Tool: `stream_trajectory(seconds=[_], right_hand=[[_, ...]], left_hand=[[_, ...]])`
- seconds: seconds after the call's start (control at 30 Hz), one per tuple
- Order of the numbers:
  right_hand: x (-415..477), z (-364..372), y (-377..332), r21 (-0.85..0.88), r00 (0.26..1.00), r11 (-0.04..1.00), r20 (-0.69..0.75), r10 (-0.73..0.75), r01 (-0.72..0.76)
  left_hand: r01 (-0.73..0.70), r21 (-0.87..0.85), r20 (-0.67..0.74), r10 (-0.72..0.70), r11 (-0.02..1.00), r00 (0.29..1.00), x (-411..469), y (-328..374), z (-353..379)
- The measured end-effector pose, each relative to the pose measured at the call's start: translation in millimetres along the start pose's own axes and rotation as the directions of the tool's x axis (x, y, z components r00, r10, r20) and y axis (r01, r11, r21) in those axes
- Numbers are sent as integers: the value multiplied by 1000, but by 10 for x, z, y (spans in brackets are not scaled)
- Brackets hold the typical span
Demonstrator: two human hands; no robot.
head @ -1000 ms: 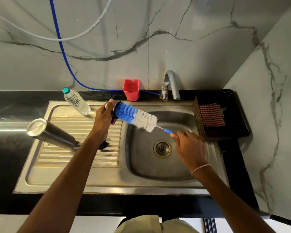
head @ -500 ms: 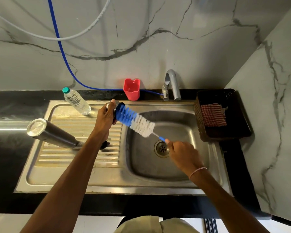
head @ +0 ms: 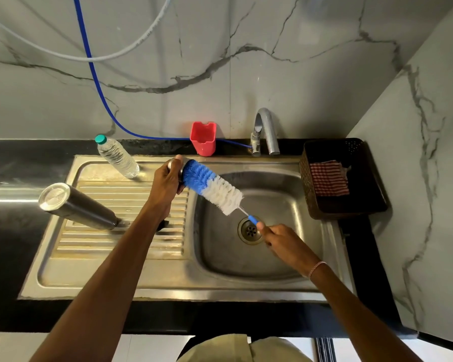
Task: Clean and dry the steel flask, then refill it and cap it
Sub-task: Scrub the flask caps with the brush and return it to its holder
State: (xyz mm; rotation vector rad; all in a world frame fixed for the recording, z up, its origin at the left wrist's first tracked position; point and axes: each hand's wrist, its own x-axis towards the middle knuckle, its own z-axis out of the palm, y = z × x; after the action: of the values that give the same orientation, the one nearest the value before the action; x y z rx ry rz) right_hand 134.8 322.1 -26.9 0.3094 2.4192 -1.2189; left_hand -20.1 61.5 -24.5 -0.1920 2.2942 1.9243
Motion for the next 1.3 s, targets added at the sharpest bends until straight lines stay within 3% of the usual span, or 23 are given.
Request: stream_trajectory(seconds=[0.07, 0.17, 0.23, 0.3, 0.33, 0.37, 0.43, 0.47, 0.53, 0.6, 0.67, 0.73, 0.8, 0.87, 0.93, 0.97, 1.0, 1.03, 1.07, 1.1, 1.17, 1.23, 1.3], right_hand=[[-17, -26, 79, -275, 975, 959, -183, -123, 69], [-95, -29, 149, -620, 888, 784, -378, -262, -33], [-87, -34, 71, -544, 920, 839, -339, -196, -22], [-61, -80, -19, -67, 996, 995, -41, 75, -78], [-52, -118, -37, 121, 984, 980, 98, 147, -158], [-30, -146, -19, 165, 981, 972, 130, 145, -165], [9, -159, 36, -187, 996, 981, -78, 37, -51], [26, -142, 95, -416, 974, 908, -217, -59, -38], [-2, -77, 155, -646, 906, 761, -354, -234, -56], [-16, -49, 96, -614, 913, 788, -342, -222, -39], [-8, -37, 48, -330, 996, 943, -91, 9, -39], [-14, -79, 53, -91, 983, 988, 128, 132, -121], [-47, -106, 109, -234, 999, 971, -21, 39, -43], [-122, -78, 245, -556, 964, 831, -222, -146, -2], [-185, -9, 236, -692, 920, 721, -298, -256, -23], [-191, -9, 188, -647, 935, 762, -280, -217, -17], [-189, -13, 141, -462, 971, 887, -215, -100, -11], [-173, -27, 90, -129, 997, 990, -54, 52, -59], [-161, -60, 56, 123, 986, 982, 100, 131, -143], [-140, -76, 67, 183, 982, 972, 143, 120, -145], [-127, -88, 87, -203, 996, 979, -91, 7, -25], [-135, -77, 190, -566, 929, 824, -312, -198, -15], [-139, -34, 178, -635, 873, 772, -376, -309, 0]], left_hand=[[0, -11, -8, 0, 1000, 1000, -22, -8, -7], [-8, -27, -22, 7, 1000, 1000, -51, -27, 10], [-9, -29, -27, 8, 1000, 1000, -57, -10, 14], [-5, -8, -24, 5, 1000, 1000, -47, 16, -8], [-3, 5, -19, 3, 1000, 1000, -44, 21, -24], [-1, 18, -11, 1, 1000, 1000, -42, 25, -35], [4, 27, -1, -4, 1000, 1000, -61, 33, -38], [7, 23, -3, -7, 1000, 1000, -71, 30, -30], [19, 13, -15, -19, 1000, 1000, -90, 16, -4], [21, 12, -13, -21, 1000, 1000, -106, 21, 8], [18, 14, 3, -18, 1000, 1000, -112, 33, 2], [20, 15, 11, -20, 1000, 1000, -126, 54, 13], [16, 16, 11, -16, 1000, 1000, -136, 58, 32], [13, 14, 1, -13, 1000, 1000, -139, 31, 51], [21, 3, -13, -21, 1000, 1000, -136, 11, 73], [28, -1, -15, -28, 1000, 1000, -132, 13, 88], [34, -2, -14, -34, 999, 999, -126, 17, 99], [41, 1, -14, -41, 999, 999, -121, 22, 106], [44, 0, -16, -44, 999, 999, -114, 27, 106], [43, -2, -17, -43, 999, 999, -110, 35, 101], [40, -8, -16, -40, 999, 999, -103, 32, 85], [33, -16, -14, -33, 999, 999, -108, 23, 91], [25, -31, -23, -26, 999, 999, -114, 26, 96]])
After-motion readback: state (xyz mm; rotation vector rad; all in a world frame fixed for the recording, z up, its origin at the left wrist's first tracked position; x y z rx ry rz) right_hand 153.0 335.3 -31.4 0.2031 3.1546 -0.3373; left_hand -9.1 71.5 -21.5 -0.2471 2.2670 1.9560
